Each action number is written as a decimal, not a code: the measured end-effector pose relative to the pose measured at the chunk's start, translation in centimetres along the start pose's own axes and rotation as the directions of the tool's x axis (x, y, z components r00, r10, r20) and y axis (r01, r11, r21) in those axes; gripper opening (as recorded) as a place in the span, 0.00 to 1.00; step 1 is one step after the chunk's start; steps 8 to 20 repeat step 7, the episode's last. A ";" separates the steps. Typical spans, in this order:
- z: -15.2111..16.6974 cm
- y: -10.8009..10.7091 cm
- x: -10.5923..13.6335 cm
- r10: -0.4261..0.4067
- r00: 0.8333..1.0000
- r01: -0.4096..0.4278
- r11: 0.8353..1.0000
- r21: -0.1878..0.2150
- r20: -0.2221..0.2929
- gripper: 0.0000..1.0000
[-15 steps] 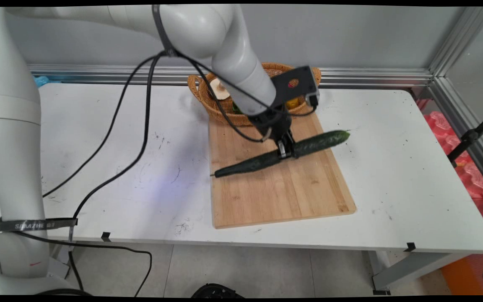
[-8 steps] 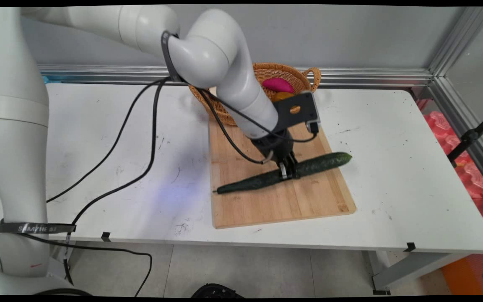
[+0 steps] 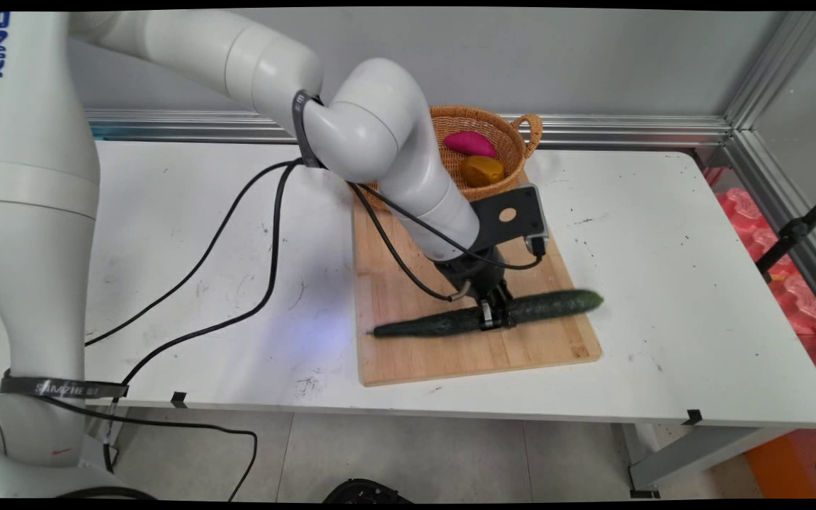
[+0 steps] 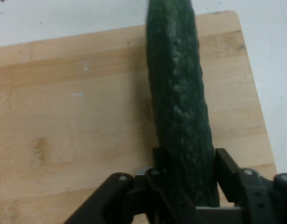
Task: Place the picked object on the cutting board
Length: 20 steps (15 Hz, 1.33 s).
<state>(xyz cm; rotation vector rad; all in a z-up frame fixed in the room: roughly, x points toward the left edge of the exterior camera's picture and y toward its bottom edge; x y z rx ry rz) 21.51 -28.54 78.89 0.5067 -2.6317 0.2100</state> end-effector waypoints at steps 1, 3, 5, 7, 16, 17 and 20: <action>0.2 0.0 0.0 0.001 1.000 -0.001 1.000 -0.002 0.000 1.00; 0.7 0.0 -0.2 0.001 1.000 -0.001 1.000 -0.006 -0.002 1.00; 1.0 0.0 -0.2 0.001 1.000 -0.001 1.000 -0.009 -0.003 1.00; 1.3 0.0 -0.3 0.001 1.000 -0.001 1.000 -0.012 -0.006 1.00; 1.3 0.0 -0.3 0.001 1.000 -0.001 1.000 -0.012 -0.006 1.00; 1.3 0.0 -0.3 0.001 1.000 -0.001 1.000 -0.012 -0.006 1.00; 1.3 0.0 -0.3 0.001 1.000 -0.001 1.000 -0.012 -0.006 1.00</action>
